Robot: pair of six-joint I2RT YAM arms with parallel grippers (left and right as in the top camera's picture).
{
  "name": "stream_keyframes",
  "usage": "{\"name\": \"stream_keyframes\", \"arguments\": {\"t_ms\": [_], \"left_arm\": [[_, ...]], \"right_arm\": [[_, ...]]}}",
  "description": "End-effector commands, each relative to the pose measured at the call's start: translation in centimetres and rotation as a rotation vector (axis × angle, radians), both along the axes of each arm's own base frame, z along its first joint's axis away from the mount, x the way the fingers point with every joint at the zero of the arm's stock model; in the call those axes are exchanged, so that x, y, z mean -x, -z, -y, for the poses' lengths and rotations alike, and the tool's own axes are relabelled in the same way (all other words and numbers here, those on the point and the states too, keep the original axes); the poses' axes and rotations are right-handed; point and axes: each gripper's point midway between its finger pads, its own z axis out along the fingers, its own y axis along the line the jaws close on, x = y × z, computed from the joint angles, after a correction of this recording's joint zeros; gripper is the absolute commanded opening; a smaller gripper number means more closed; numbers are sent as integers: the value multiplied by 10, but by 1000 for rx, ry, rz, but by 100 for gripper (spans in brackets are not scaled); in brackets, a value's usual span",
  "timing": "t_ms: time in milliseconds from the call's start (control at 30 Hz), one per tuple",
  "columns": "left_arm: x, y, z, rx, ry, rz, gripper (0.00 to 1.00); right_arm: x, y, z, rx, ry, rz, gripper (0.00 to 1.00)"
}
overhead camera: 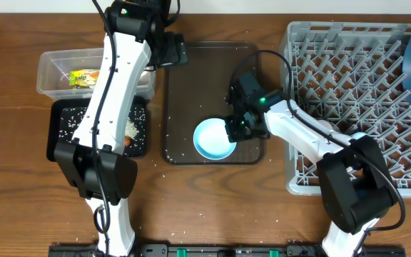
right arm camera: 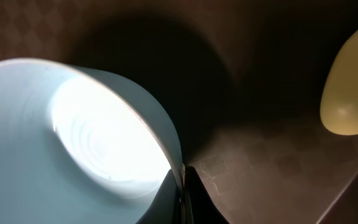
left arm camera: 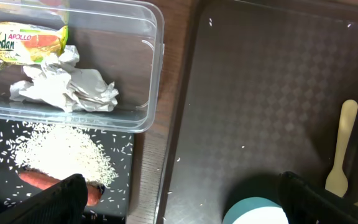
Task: Sort waste into correct bins and load items into the dishwasher rack
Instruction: 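Carry light-blue bowl into dish rack with right gripper and release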
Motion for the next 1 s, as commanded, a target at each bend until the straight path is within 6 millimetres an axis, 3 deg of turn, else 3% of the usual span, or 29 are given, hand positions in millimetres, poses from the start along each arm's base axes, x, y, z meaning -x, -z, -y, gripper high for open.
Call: {"name": "stream_keyframes", "arguments": {"t_ms": [0,100,233,367,467,533,667,800,967], "left_arm": [[-2,-2,-3,-8,-11,10,100],[-2,-2,-3,-8,-11,10,100],[-2,-2,-3,-8,-11,10,100],[-2,-2,-3,-8,-11,10,100],[-2,-2,-3,-8,-11,10,100],[-2,-2,-3,-8,-11,10,100],[-2,-2,-3,-8,-11,10,100],[-2,-2,-3,-8,-11,10,100],[-2,-2,-3,-8,-11,10,100]], "right_arm": [[-26,-37,-5,-53,0,92,1],[-51,-86,8,-65,33,208,1],[-83,-157,52,11,157,395,1],[-101,-211,130,229,367,582,1],[-99,-236,196,439,562,672,1],[-94,-248,235,583,693,712,1],[-84,-260,285,843,822,747,1],[-84,-269,315,1044,895,778,1],[-105,-262,336,1234,792,732,1]]}}
